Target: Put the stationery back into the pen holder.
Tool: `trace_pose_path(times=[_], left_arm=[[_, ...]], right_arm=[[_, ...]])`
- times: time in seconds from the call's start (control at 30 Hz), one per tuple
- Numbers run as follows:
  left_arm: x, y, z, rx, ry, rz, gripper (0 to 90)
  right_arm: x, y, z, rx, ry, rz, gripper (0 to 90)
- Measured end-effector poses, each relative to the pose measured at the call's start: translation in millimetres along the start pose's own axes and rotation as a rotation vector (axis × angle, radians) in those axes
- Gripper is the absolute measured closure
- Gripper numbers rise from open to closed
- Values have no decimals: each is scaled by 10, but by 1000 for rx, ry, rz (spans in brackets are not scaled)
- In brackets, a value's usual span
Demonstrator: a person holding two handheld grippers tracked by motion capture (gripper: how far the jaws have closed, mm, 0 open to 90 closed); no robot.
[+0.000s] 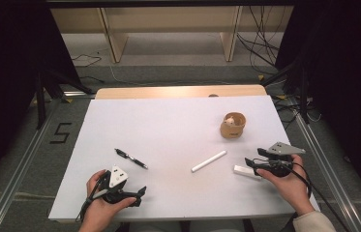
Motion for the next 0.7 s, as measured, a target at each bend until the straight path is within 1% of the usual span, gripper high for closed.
trace_pose_path(times=[0.07, 0.17, 0.3, 0.37, 0.53, 0.7], left_arm=[[2, 1, -2, 4, 1, -4, 0], [3, -3, -5, 4, 3, -2, 0], [13, -11, -9, 5, 2, -8, 0], [15, -13, -9, 5, 2, -8, 0], [9, -15, -8, 5, 2, -10, 0], [2, -18, -9, 1, 7, -9, 0]], right_arm=[[9, -12, -4, 33, -7, 27, 364], [11, -29, -16, 76, -32, 67, 375], [13, -49, -34, 133, -52, 107, 384], [20, -60, -43, 150, -58, 123, 384], [54, -69, -45, 198, -82, 181, 383], [74, -57, -34, 256, -97, 250, 385]])
Point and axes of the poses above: each handheld gripper's, and its own axes: z roughly backward along the jaws, y roughly out of its underside, x roughly to its left, the point moved 4 cm from there along -z, roughly forward along the jaws, and after that the axes turned 15 degrees about x, right-handed, at the moved point
